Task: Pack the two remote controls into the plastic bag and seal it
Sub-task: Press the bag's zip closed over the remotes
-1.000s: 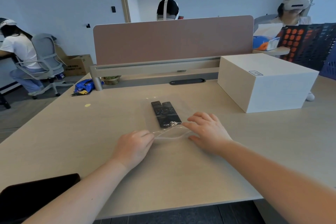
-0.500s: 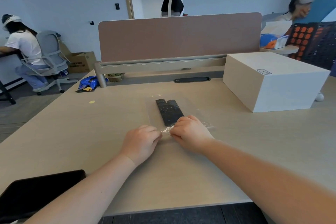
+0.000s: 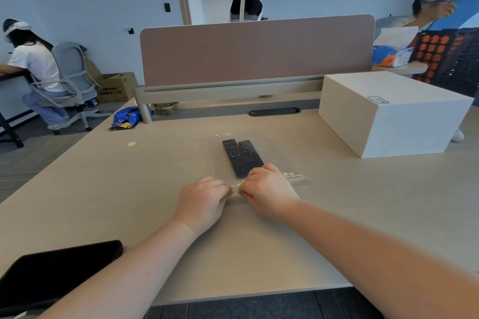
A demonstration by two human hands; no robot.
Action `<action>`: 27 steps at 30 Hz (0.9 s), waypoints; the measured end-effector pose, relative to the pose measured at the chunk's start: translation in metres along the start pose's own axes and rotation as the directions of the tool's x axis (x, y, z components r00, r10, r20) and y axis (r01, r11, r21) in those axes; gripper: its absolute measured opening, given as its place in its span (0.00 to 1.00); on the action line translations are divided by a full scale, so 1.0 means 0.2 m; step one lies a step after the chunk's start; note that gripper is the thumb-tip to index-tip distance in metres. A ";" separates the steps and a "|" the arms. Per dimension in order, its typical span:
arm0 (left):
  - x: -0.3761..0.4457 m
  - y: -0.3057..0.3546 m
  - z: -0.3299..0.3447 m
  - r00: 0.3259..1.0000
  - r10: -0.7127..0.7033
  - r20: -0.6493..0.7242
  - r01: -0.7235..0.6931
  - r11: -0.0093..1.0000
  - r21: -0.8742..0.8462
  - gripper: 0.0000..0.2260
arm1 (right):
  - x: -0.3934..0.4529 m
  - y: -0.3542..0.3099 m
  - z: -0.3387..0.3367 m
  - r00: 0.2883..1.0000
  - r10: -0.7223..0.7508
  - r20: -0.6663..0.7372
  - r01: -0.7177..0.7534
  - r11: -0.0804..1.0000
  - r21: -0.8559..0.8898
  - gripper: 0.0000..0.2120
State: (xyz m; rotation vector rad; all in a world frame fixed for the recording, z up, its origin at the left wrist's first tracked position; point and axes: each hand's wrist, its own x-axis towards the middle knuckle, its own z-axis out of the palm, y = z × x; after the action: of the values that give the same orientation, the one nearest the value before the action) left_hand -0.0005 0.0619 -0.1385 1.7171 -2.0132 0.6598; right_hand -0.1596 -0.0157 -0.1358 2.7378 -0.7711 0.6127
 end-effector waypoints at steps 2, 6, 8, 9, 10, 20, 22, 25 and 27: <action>0.00 0.00 0.00 1.000 0.000 -0.005 0.000 1.000 -0.029 0.13 | 0.00 0.00 0.01 1.000 0.010 0.015 -0.010 1.000 0.006 0.08; -0.01 0.01 0.00 1.000 0.016 0.002 -0.016 1.000 -0.022 0.13 | 0.01 -0.02 0.01 0.998 0.004 0.055 -0.004 1.000 -0.008 0.09; -0.01 0.01 0.00 1.000 0.016 0.010 -0.016 1.000 -0.004 0.13 | 0.01 -0.03 0.01 0.997 -0.011 0.072 0.014 0.999 -0.033 0.09; -0.01 0.01 0.00 1.000 0.018 0.013 -0.018 1.000 0.003 0.13 | 0.00 -0.03 0.01 0.997 -0.024 0.075 0.027 0.999 -0.047 0.09; -0.01 0.01 0.00 1.000 0.018 0.012 -0.018 1.000 0.004 0.12 | 0.00 -0.03 0.01 0.996 -0.036 0.078 0.041 0.997 -0.063 0.09; 0.00 0.00 0.01 0.999 0.041 -0.019 -0.042 0.998 -0.047 0.15 | -0.01 0.00 0.01 0.996 -0.035 0.084 0.048 0.985 -0.164 0.11; 0.00 0.00 0.01 0.999 0.049 -0.011 -0.049 0.998 -0.034 0.15 | -0.01 0.00 0.01 0.996 -0.022 0.086 0.035 0.987 -0.155 0.11; 0.00 0.00 0.01 0.998 0.059 -0.004 -0.059 0.998 -0.035 0.14 | -0.01 0.00 0.01 0.996 0.000 0.093 0.014 0.989 -0.146 0.11; 0.00 0.00 0.01 0.998 0.063 0.010 -0.062 0.997 -0.036 0.13 | -0.01 0.00 0.01 0.995 0.008 0.099 0.006 0.990 -0.143 0.11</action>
State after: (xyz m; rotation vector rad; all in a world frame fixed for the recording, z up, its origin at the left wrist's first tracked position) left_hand -0.0005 0.0605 -0.1390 1.6472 -2.0809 0.6322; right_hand -0.1604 -0.0159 -0.1377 2.6524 -0.8053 0.4071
